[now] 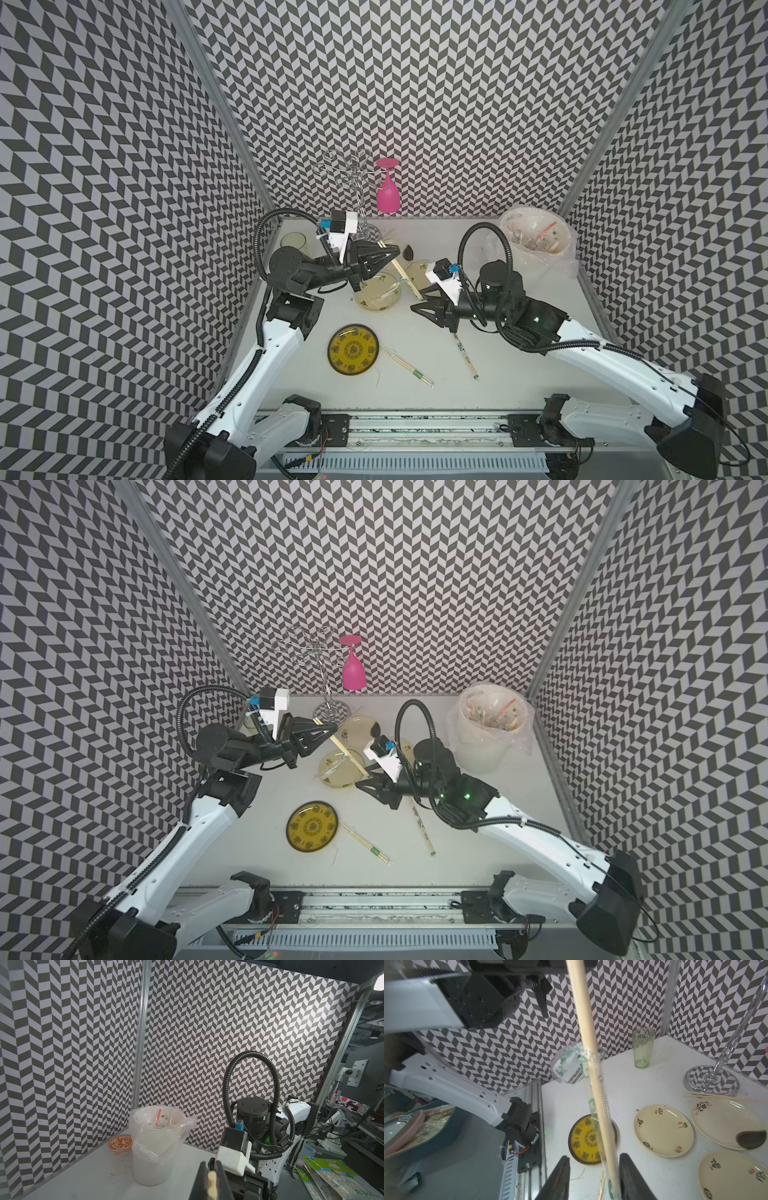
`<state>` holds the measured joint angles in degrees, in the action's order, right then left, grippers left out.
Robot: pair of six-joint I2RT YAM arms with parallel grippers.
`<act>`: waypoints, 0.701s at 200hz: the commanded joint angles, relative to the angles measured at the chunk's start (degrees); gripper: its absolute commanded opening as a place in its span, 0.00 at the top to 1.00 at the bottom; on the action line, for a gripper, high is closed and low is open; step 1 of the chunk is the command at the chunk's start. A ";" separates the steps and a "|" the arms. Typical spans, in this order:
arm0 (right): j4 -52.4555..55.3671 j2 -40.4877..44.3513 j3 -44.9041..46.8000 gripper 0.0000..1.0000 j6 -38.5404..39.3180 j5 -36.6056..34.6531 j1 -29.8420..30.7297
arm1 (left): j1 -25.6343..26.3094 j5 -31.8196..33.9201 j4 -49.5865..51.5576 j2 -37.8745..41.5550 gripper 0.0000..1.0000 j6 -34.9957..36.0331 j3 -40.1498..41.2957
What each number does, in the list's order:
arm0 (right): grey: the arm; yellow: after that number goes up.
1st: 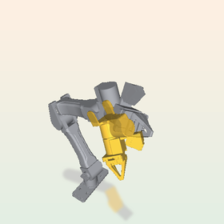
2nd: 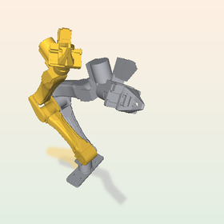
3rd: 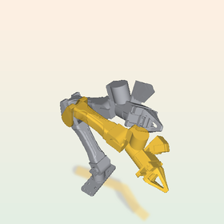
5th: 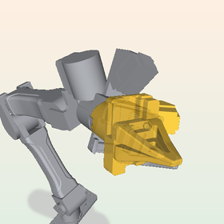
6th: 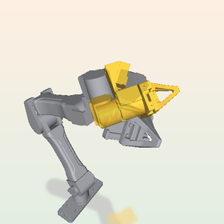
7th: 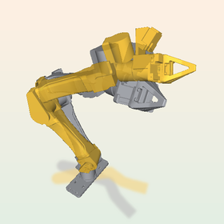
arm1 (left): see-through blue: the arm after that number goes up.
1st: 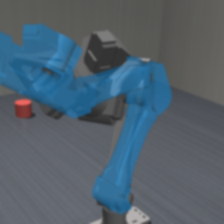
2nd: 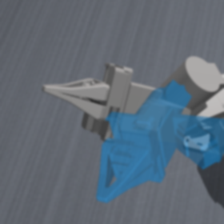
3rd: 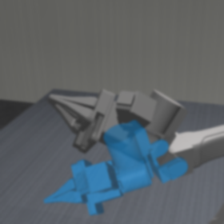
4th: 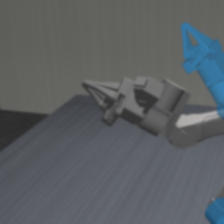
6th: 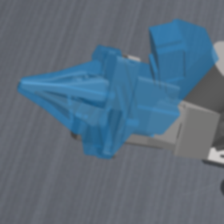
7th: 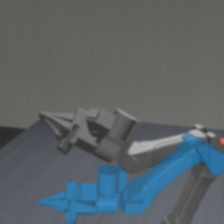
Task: Remove the packaging of disposable chopsticks
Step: Remove the packet bag from the disposable chopsticks.
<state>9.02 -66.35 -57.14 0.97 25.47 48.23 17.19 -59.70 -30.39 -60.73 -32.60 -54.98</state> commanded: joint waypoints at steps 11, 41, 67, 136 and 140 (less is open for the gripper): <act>0.52 1.83 1.33 0.72 0.73 -1.38 0.29 | -0.72 0.97 -1.91 1.05 1.00 -0.27 -0.17; 1.13 2.23 1.34 0.77 0.66 -2.22 0.29 | -0.67 0.94 -1.90 1.23 1.00 -0.18 -0.22; 2.16 2.34 1.22 0.89 0.52 -4.39 0.29 | -0.91 1.06 -1.63 1.61 1.00 0.16 -0.21; 9.26 3.35 0.20 1.00 -5.22 -21.61 -1.96 | -4.34 3.10 3.15 3.19 1.00 3.97 -1.61; 10.06 3.40 -0.05 1.00 -5.70 -22.46 -2.70 | -4.42 3.17 3.43 3.37 1.00 4.17 -1.75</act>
<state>15.11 -64.27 -56.07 -1.69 12.08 47.70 14.09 -57.87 -28.60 -58.96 -30.61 -54.98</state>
